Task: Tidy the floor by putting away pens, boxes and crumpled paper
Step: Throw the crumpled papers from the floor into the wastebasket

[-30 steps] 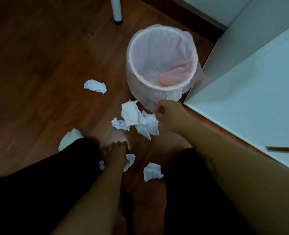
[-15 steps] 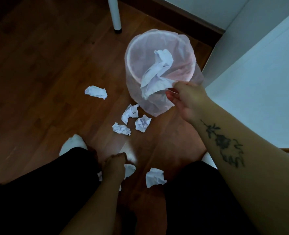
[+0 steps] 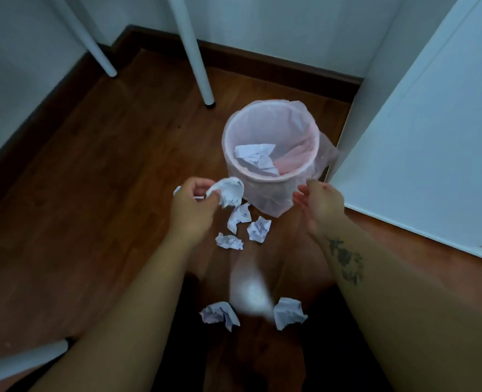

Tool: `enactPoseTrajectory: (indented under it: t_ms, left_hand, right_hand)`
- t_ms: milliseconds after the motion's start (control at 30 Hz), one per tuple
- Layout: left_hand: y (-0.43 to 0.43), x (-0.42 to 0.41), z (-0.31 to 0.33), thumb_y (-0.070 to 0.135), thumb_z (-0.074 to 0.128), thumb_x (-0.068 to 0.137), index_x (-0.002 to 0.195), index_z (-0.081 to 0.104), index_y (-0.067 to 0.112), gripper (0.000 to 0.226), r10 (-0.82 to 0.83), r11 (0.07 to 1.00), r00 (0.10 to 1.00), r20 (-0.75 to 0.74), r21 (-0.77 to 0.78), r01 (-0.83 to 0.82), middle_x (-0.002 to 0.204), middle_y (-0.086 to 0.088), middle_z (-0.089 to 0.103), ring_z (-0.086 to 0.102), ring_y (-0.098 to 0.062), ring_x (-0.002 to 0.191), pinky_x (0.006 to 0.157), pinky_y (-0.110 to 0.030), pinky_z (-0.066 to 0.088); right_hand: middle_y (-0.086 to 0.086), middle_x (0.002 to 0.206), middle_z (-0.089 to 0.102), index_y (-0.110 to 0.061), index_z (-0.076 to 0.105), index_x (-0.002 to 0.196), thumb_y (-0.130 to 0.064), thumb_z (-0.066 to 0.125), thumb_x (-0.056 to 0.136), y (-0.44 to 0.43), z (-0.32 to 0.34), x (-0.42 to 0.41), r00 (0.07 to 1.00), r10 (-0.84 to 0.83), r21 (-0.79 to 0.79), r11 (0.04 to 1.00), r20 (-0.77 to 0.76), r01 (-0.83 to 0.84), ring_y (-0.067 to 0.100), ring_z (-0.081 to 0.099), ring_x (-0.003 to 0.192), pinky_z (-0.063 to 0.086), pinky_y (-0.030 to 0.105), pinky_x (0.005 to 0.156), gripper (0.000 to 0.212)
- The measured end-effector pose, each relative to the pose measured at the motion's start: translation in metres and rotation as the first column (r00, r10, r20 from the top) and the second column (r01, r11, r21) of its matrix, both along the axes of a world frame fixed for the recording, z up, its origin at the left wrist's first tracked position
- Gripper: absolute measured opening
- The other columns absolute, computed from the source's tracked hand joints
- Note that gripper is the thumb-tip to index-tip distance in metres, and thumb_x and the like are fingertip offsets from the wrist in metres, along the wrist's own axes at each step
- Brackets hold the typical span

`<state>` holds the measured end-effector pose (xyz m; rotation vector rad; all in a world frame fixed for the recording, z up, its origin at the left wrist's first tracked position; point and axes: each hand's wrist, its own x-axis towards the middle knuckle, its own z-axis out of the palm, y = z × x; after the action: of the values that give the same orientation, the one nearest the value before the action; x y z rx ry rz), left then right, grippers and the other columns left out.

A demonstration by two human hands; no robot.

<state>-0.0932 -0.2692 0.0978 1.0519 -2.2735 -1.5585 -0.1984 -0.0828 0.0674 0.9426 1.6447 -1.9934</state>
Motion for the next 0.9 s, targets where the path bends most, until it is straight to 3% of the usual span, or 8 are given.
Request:
enactPoseTrajectory:
  t_ms: [100,200,267,333,400,500,733,900]
  left_hand:
    - [0.000,-0.027,0.032,0.009,0.067,0.091,0.089,0.062,0.028,0.020,-0.005,1.000,0.997,-0.079,0.026,0.008,0.093,0.001,0.068,0.071,-0.023,0.084,0.067,-0.026,0.057]
    - [0.001,-0.058,0.043,0.008,0.066,0.092,0.096,0.062,0.019,0.012,-0.005,0.999,0.994,-0.110,0.049,0.011,0.093,0.001,0.067,0.069,-0.018,0.081,0.062,-0.017,0.055]
    - [0.001,-0.079,0.037,0.007,0.065,0.093,0.103,0.062,0.013,0.012,0.005,0.997,0.995,-0.101,0.073,0.002,0.094,0.000,0.066,0.067,-0.015,0.078,0.064,-0.018,0.057]
    - [0.003,-0.098,0.028,0.007,0.065,0.092,0.110,0.061,0.010,0.019,0.036,0.991,0.997,-0.064,0.132,-0.027,0.098,0.000,0.062,0.065,-0.012,0.075,0.070,-0.022,0.060]
    - [0.004,-0.111,0.020,0.008,0.066,0.091,0.115,0.058,0.012,0.025,0.052,0.983,0.998,-0.019,0.180,-0.047,0.105,-0.001,0.059,0.067,-0.015,0.081,0.076,-0.027,0.062]
    - [0.003,-0.113,0.012,0.011,0.065,0.090,0.109,0.057,0.018,0.021,0.063,0.985,0.998,-0.021,0.162,-0.059,0.103,-0.002,0.060,0.070,-0.024,0.090,0.074,-0.031,0.063]
    - [-0.014,-0.020,-0.024,0.016,0.066,0.092,0.105,0.060,0.017,0.015,0.124,0.991,0.992,-0.009,0.059,-0.124,0.085,0.004,0.062,0.063,-0.014,0.072,0.064,-0.029,0.057]
    - [-0.015,0.067,-0.085,0.026,0.070,0.089,0.111,0.060,0.022,0.025,0.084,0.995,0.935,0.344,0.027,-0.099,0.107,-0.001,0.067,0.065,-0.020,0.094,0.079,-0.036,0.056]
  right_hand:
    - [0.010,0.080,0.064,-0.007,0.065,0.097,-0.012,0.055,0.092,0.011,-0.035,0.019,0.999,0.038,0.138,0.990,0.020,-0.040,0.018,0.059,0.064,0.051,0.030,0.061,0.012]
    - [0.007,0.070,0.057,-0.012,0.063,0.081,-0.017,0.057,0.091,0.028,-0.071,0.041,0.945,0.294,0.187,0.930,0.143,-0.317,0.018,0.051,0.056,0.043,0.030,0.052,0.012]
    - [0.006,0.063,0.052,-0.015,0.057,0.065,-0.017,0.057,0.089,0.042,-0.088,0.054,0.840,0.508,0.238,0.807,0.189,-0.541,0.017,0.046,0.052,0.037,0.028,0.049,0.025]
    - [0.006,0.068,0.057,-0.015,0.059,0.064,-0.018,0.059,0.090,0.056,-0.102,0.066,0.667,0.708,0.406,0.553,0.232,-0.727,0.019,0.053,0.061,0.041,0.030,0.057,0.026]
    - [0.009,0.094,0.065,-0.011,0.066,0.093,-0.023,0.058,0.093,0.064,-0.111,0.080,0.456,0.823,0.526,0.235,0.340,-0.817,0.023,0.061,0.085,0.046,0.031,0.073,0.014]
    - [0.010,0.128,0.059,-0.014,0.058,0.127,-0.031,0.061,0.091,0.066,-0.131,0.107,0.145,0.894,0.567,-0.137,0.424,-0.812,0.027,0.057,0.114,0.045,0.033,0.095,0.040]
    - [0.008,0.140,0.036,-0.029,0.033,0.144,-0.033,0.073,0.076,0.064,-0.159,0.149,-0.038,0.861,0.499,-0.330,0.507,-0.801,0.033,0.039,0.125,0.041,0.040,0.101,0.079]
    - [0.013,0.148,0.024,-0.028,0.023,0.150,-0.022,0.075,0.078,0.055,-0.163,0.152,-0.184,0.802,0.389,-0.460,0.569,-0.798,0.040,0.032,0.131,0.040,0.044,0.107,0.089]
